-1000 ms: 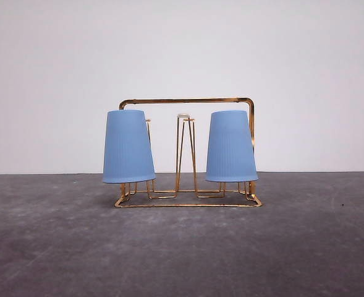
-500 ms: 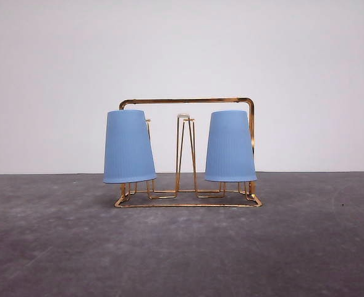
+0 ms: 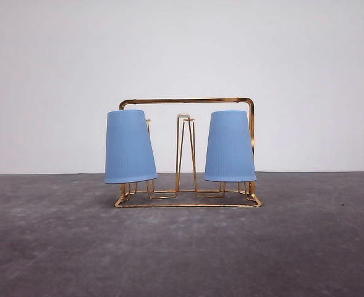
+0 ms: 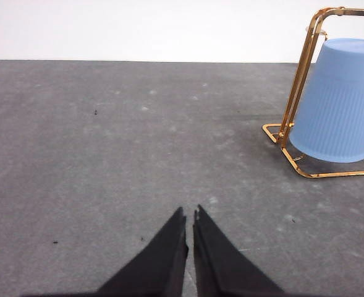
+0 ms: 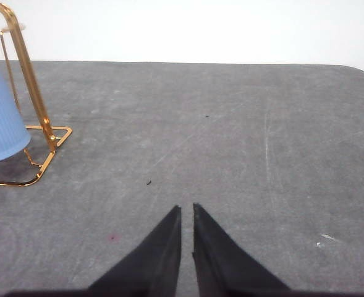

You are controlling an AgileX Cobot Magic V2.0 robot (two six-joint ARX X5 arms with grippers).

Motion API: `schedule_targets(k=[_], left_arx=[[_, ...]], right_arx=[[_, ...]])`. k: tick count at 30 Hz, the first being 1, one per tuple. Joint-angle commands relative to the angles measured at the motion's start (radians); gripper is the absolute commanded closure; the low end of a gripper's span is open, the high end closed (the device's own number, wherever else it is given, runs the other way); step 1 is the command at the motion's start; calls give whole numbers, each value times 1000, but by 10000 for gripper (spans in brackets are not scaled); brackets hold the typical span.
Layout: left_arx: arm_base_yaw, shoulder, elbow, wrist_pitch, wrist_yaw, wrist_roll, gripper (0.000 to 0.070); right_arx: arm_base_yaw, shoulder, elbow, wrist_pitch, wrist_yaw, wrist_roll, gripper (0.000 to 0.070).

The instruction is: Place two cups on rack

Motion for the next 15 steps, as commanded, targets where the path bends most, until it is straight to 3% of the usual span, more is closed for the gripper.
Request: schedule_targets(k=[1, 15], left_arx=[[0, -2, -15, -3, -1, 10, 700], [0, -2, -15, -3, -1, 10, 700]], right_arx=[[0, 0, -4, 11, 3, -4, 668], [0, 0, -4, 11, 3, -4, 668]])
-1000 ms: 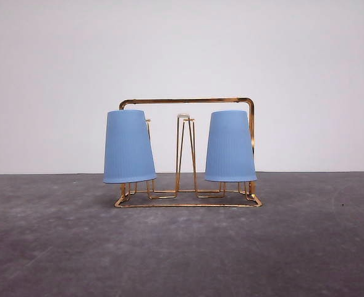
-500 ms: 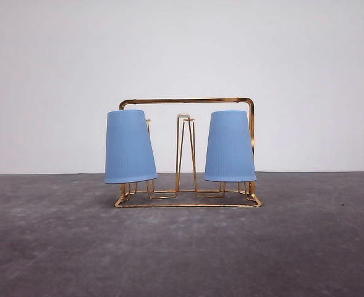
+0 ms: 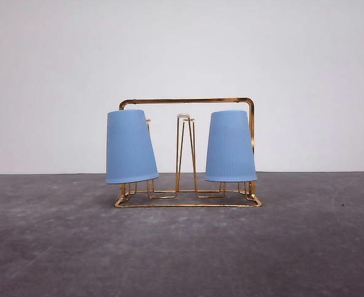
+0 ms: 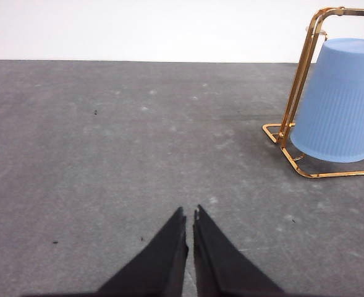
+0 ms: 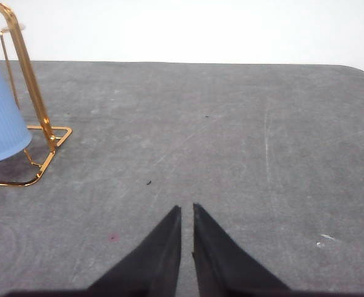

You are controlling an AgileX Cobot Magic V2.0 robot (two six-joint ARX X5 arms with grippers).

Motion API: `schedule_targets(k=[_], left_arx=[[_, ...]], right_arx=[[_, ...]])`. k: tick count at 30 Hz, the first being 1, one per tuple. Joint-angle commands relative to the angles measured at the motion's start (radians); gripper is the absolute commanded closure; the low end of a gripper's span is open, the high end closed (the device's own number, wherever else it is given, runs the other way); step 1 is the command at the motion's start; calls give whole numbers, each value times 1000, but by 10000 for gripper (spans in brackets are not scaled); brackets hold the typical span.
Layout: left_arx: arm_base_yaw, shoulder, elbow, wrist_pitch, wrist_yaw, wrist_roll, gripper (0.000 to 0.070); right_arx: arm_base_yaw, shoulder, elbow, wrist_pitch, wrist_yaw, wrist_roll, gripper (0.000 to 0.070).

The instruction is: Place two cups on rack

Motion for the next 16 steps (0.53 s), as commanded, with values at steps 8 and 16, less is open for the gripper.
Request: schedule_targets(k=[8, 16], left_arx=[[0, -2, -15, -3, -1, 10, 700], [0, -2, -15, -3, -1, 10, 700]], right_arx=[[0, 0, -4, 11, 3, -4, 668], [0, 0, -4, 11, 3, -4, 668]])
